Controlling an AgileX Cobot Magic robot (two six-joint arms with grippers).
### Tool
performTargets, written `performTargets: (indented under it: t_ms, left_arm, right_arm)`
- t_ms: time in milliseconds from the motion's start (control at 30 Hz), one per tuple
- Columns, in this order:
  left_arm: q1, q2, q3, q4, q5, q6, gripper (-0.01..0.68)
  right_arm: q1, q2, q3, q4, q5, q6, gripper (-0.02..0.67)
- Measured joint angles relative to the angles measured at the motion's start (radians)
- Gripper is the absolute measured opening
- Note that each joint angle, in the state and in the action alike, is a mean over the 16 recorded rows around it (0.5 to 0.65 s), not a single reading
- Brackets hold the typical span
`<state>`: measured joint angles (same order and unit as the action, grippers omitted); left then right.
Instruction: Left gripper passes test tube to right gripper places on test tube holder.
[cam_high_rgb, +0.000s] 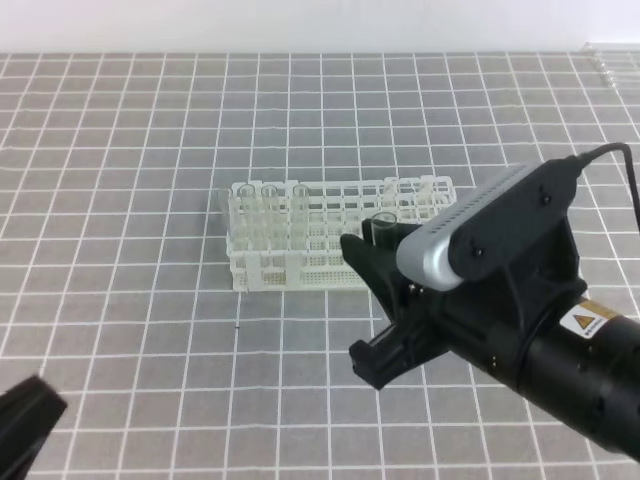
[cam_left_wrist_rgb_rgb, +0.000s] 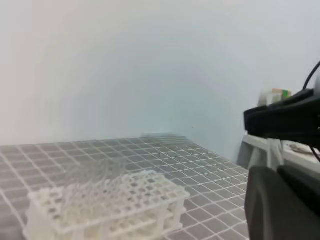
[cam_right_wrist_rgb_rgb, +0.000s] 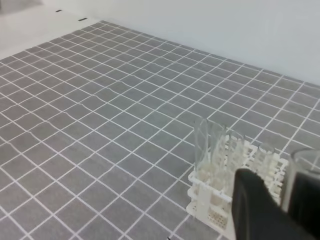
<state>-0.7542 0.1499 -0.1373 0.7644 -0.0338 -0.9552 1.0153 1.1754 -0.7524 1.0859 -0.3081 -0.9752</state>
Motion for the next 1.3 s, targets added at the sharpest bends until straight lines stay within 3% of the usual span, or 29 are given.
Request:
performTargets:
  t_ms: [200,500,1133,1300]
  left_arm:
    - [-0.003,-0.133,0.097,-0.017,0.108,-0.04,0.0]
    - [-0.007,-0.162,0.144,-0.04,0.232,-0.058,-0.001]
    - [-0.009,-0.166,0.147,-0.04,0.256,-0.057,-0.001]
    - [-0.009,-0.166,0.147,-0.04,0.256,-0.057,-0.001]
  right_arm:
    - [0.0,0.0,0.013,0.012,-0.024,-0.003,0.09]
    - [0.0,0.007,0.013,0.009,-0.068,-0.006,0.09]
    - [0.0,0.023,0.014,0.005,-0.098,-0.006,0.09]
    - [-0.008,0.023,0.034,-0.069,-0.118,0.051,0.09]
